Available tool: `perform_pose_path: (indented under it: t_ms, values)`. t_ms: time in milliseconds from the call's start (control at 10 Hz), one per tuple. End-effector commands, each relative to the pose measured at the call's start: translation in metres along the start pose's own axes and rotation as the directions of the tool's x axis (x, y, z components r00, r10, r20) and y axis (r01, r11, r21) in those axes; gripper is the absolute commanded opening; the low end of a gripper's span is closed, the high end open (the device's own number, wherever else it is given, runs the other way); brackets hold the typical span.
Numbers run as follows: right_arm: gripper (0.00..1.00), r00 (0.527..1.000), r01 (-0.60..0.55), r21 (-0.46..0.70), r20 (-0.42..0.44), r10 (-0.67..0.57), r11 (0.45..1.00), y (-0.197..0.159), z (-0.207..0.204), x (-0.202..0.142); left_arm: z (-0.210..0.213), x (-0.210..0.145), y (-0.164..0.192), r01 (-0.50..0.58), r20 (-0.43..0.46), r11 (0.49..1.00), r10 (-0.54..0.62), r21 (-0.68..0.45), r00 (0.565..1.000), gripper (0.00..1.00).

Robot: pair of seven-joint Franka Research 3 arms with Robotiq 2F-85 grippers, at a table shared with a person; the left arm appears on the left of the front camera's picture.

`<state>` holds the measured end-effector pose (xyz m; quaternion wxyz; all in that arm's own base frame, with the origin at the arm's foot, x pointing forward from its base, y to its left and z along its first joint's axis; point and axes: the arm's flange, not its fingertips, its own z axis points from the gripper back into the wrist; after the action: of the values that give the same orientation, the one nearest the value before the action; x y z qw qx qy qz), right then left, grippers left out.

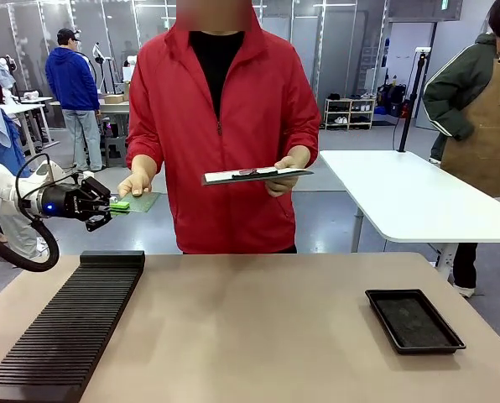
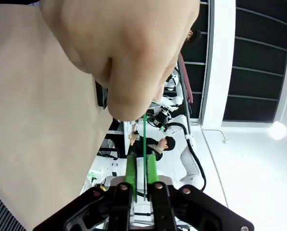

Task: Inspect the PCB.
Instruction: Release the Blank PCB you were holding.

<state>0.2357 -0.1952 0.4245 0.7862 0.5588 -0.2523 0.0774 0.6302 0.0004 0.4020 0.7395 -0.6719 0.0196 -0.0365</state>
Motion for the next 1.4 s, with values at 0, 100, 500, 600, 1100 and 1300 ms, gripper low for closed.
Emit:
perform_pose_path:
  t_ms: [0, 100, 500, 600, 1100, 1300]
  values:
    - [1.00, 1.000, -0.020, 0.009, 0.009, 0.020, 1.000, 0.000, 0.001, 0.001, 0.004, -0.001, 0.000, 0.003, -0.004, 0.999, -0.003, -0.040, 1.000, 0.34]
    - [1.00, 1.000, -0.020, 0.009, 0.009, 0.020, 1.000, 0.000, 0.001, 0.001, 0.004, -0.001, -0.001, 0.005, 0.001, 0.999, -0.005, -0.045, 1.000, 0.36]
    - [1.00, 1.000, -0.020, 0.009, 0.009, 0.020, 1.000, 0.000, 0.001, 0.001, 0.005, 0.000, 0.000, 0.001, -0.010, 0.999, -0.001, -0.046, 1.000, 0.66]
    - [1.00, 1.000, -0.020, 0.009, 0.009, 0.020, 1.000, 0.000, 0.001, 0.001, 0.008, -0.001, 0.001, 0.002, -0.004, 0.999, -0.003, -0.051, 1.000, 0.79]
    - [1.00, 1.000, -0.020, 0.009, 0.009, 0.020, 1.000, 0.000, 0.001, 0.001, 0.020, -0.007, -0.002, -0.002, 0.026, 0.999, 0.003, -0.049, 1.000, 1.00]
    - [1.00, 1.000, -0.020, 0.009, 0.009, 0.020, 1.000, 0.000, 0.001, 0.001, 0.024, -0.013, 0.001, -0.003, 0.057, 0.999, 0.006, -0.046, 0.998, 1.00]
